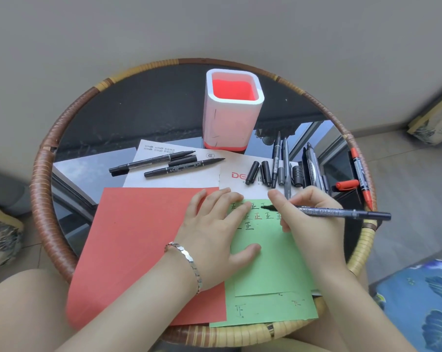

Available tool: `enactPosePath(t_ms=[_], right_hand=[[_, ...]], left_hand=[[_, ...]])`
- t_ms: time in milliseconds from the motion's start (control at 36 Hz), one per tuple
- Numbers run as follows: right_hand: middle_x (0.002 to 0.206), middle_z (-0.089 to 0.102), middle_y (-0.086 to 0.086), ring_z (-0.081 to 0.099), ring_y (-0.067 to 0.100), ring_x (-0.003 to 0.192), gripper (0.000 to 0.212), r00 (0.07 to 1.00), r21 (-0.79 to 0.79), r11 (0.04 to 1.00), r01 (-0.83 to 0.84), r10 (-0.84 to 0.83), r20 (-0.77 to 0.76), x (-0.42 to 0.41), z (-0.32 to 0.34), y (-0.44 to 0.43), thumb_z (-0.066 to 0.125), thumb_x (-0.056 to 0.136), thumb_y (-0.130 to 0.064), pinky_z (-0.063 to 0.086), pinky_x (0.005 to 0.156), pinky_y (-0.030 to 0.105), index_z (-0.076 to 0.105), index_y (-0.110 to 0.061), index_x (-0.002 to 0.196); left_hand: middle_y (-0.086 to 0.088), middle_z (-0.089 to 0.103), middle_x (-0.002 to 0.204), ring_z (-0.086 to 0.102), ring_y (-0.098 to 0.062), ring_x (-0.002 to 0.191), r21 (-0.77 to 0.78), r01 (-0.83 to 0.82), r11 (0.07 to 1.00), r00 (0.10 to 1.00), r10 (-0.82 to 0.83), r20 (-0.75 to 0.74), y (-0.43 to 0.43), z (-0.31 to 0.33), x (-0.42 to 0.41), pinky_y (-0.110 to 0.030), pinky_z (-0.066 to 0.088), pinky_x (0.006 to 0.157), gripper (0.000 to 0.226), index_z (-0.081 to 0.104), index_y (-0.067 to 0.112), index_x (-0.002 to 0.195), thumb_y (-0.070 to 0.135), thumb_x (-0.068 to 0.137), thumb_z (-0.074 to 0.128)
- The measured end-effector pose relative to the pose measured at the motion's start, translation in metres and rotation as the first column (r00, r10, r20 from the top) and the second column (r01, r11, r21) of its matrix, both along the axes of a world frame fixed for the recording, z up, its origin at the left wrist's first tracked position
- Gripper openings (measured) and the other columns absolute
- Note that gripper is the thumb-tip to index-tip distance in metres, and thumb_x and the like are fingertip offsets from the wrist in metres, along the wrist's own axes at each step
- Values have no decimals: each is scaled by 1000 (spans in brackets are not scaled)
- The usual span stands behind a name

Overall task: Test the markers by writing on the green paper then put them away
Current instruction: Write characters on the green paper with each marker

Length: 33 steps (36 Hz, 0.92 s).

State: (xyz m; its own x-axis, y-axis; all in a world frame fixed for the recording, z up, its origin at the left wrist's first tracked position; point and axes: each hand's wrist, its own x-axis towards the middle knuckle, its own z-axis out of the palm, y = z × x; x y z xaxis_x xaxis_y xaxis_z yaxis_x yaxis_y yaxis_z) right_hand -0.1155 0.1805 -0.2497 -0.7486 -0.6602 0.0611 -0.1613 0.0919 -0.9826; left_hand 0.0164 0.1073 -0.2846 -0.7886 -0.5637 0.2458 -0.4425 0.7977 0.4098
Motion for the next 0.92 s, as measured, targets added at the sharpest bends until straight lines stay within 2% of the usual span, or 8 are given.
enactPosePath(t_ms=[111, 250, 306, 417, 556, 639, 750, 917], right_hand=[[38, 40, 6, 35, 7, 31, 40, 994, 16, 996, 93, -92, -65, 2, -11, -1, 66, 77, -3, 32, 40, 15, 36, -8, 50], [45, 38, 12, 32, 15, 40, 38, 989, 21, 993, 119, -117, -93, 5, -16, -1, 57, 70, 8, 27, 41, 20, 32, -10, 47], [45, 40, 17, 34, 17, 43, 36, 987, 28, 994, 110, -106, -118, 6, -16, -1, 57, 69, 7, 28, 44, 22, 32, -9, 47], [47, 43, 30, 36, 18, 44, 28, 986, 42, 995, 95, -88, -142, 8, -16, -2, 57, 64, -3, 30, 46, 25, 35, -8, 48], [46, 40, 24, 38, 20, 47, 22, 987, 53, 995, 83, -75, -141, 8, -18, -2, 55, 62, -8, 29, 49, 27, 36, -10, 50], [48, 40, 32, 37, 21, 47, 24, 985, 53, 995, 87, -78, -153, 9, -17, -3, 55, 61, -8, 28, 49, 27, 35, -9, 49], [46, 40, 28, 38, 19, 46, 23, 985, 56, 995, 81, -72, -156, 8, -17, -3, 55, 60, -7, 29, 47, 26, 35, -8, 49], [50, 44, 33, 39, 23, 44, 25, 981, 65, 994, 86, -73, -180, 7, -17, -5, 55, 60, -9, 30, 48, 27, 34, -9, 48]], left_hand=[[1, 59, 116, 37, -17, 118, 6, -6, 1000, 1000, 6, -2, 0, 0, 0, -42, 18, 101, 61, 59, 20, 114, 58, 70, 42], [0, 59, 116, 42, -19, 119, 20, -5, 1000, 1000, 5, 6, 0, 2, 0, -41, 18, 102, 62, 59, 20, 115, 58, 70, 42], [0, 59, 116, 43, -20, 119, 20, -6, 1000, 1000, 6, 8, 0, 2, 0, -40, 17, 102, 62, 59, 20, 115, 58, 70, 41], [-1, 58, 117, 34, -16, 119, 23, -1, 1000, 1000, 1, 4, 0, 2, 0, -41, 16, 102, 62, 59, 19, 115, 58, 70, 41], [-1, 59, 117, 40, -19, 120, 20, -4, 1000, 1000, 3, 21, 0, 2, 0, -40, 17, 102, 63, 59, 19, 116, 58, 70, 41], [-1, 58, 117, 41, -19, 120, 26, -6, 1000, 1000, 5, 25, 0, 3, 0, -40, 17, 102, 63, 59, 19, 116, 58, 70, 41], [-1, 58, 117, 39, -19, 120, 34, -4, 999, 1000, 3, 27, 1, 4, 0, -41, 16, 103, 63, 58, 19, 116, 58, 70, 41], [0, 57, 118, 40, -20, 120, 38, -4, 999, 999, 3, 35, 1, 5, 0, -40, 16, 103, 63, 57, 20, 117, 59, 70, 41]])
